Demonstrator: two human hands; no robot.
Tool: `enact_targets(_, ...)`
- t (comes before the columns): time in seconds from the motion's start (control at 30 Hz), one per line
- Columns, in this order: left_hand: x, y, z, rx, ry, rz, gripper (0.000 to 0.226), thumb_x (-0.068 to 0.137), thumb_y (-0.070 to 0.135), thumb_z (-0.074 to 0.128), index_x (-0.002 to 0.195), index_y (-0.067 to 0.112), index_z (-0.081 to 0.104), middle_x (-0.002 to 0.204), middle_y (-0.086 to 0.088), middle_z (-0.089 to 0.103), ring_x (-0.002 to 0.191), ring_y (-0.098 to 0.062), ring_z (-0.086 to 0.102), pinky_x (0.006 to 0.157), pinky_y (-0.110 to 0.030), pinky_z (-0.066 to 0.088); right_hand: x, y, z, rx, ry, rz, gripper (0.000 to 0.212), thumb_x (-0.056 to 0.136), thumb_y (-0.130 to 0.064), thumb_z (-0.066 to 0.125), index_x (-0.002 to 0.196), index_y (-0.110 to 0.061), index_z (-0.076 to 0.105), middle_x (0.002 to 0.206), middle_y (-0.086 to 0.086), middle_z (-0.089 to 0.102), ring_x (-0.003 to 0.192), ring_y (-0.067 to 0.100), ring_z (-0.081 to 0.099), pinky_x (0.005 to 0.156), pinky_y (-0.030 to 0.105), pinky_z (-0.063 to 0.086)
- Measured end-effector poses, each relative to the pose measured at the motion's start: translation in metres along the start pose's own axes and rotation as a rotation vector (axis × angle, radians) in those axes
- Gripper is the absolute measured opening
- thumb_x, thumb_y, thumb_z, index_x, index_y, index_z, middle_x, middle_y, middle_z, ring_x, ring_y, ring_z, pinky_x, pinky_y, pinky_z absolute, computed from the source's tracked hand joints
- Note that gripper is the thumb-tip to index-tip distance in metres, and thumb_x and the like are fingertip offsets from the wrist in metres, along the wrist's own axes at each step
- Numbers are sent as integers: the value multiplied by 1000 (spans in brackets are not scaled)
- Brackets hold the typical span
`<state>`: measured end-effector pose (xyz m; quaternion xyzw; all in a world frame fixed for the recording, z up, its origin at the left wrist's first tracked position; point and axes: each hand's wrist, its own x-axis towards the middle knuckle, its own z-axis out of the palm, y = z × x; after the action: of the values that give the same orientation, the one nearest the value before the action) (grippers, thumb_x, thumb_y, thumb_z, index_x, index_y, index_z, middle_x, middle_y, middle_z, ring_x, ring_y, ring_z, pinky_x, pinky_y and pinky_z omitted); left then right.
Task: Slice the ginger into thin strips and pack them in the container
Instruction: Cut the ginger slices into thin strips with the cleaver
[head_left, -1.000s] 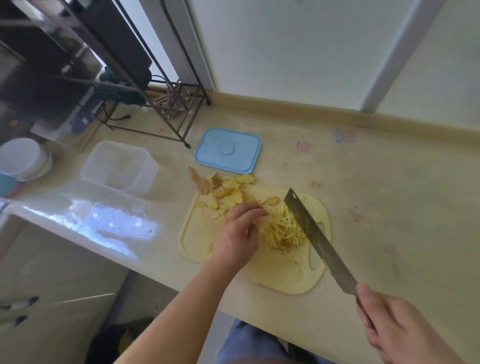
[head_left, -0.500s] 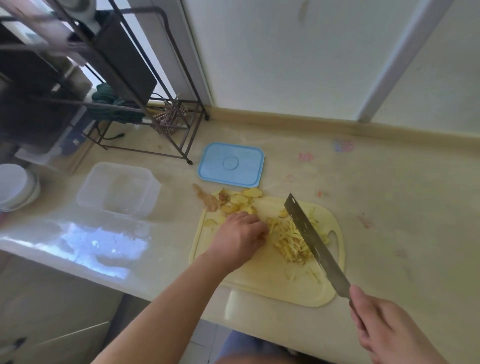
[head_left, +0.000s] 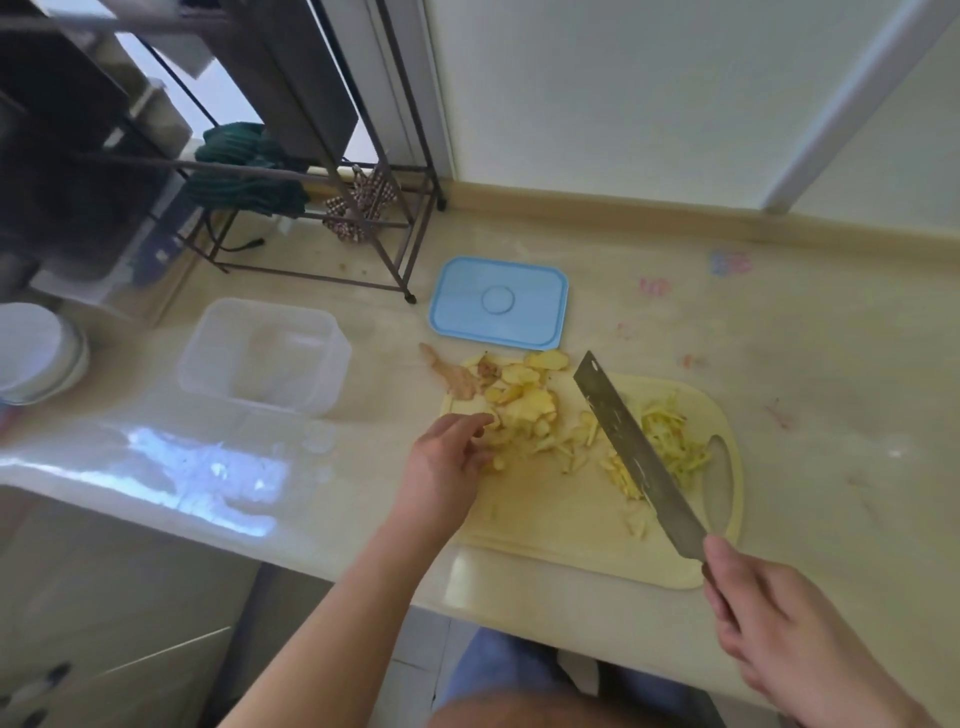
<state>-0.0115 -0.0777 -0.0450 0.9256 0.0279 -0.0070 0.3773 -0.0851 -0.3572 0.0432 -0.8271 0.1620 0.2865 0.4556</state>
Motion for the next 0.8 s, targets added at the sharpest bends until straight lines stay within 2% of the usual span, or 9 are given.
enact_targets(0.13,-4,-4,-10,-71,6,-103,30,81,-2,75,106,13,74,93,5,66,78,-2,59,71,-5,43,-1,-1,8,24,-8,5,72,65,-84,37,59,-13,41,49,0,30,43,15,24,40,20,21)
enact_targets(0.23,-6,-10,-20,-77,-76,-198,29,82,-2,74,106,14,74,93,5,66,82,0,60,74,-5,45,-1,-1,10,28,-5,5,67,65,-84,37,57,-17,43,49,0,31,44,16,25,40,21,22)
enact_targets(0.37,-7,-13,-26,75,-173,-98,32,87,-5,60,109,15,73,94,4,64,83,-10,59,72,-7,44,-2,1,13,20,8,8,71,63,-88,36,57,-18,43,50,2,30,45,17,24,41,22,22)
enact_targets(0.4,-8,-13,-26,112,-184,-57,36,87,-6,55,110,15,73,94,3,64,82,-12,59,71,-11,45,-2,2,14,12,9,9,76,60,-92,35,59,-16,42,50,2,30,45,17,24,41,22,21)
enact_targets(0.5,-12,-14,-24,194,-152,21,33,87,-7,55,110,10,74,96,-5,67,82,-23,64,71,-34,56,-1,3,16,-18,12,1,88,52,-100,33,62,-13,41,48,2,30,43,17,23,38,20,22)
enact_targets(0.6,-13,-23,-25,287,-64,25,34,84,-12,60,106,9,75,94,-7,69,78,-30,66,62,-41,57,0,0,19,-11,7,-12,88,52,-100,33,63,-12,42,48,1,31,41,16,23,37,19,22)
enact_targets(0.67,-12,-19,-26,212,-26,19,29,85,-8,64,103,11,76,93,-4,71,80,-25,68,68,-36,58,1,-1,21,-10,9,-14,88,51,-100,33,62,-13,41,48,1,31,41,16,24,37,19,22)
enact_targets(0.73,-8,-7,-26,20,-7,-101,24,85,-1,70,103,13,76,92,3,73,81,-8,67,76,-18,53,2,-1,22,-28,16,-20,89,51,-101,31,63,-13,41,47,1,33,41,16,25,37,18,22)
enact_targets(0.8,-2,3,-20,-116,-25,-151,23,83,1,74,101,15,77,88,7,72,78,3,63,72,-5,46,2,0,22,-33,20,-21,89,52,-100,31,63,-12,42,47,1,33,41,16,26,37,18,23)
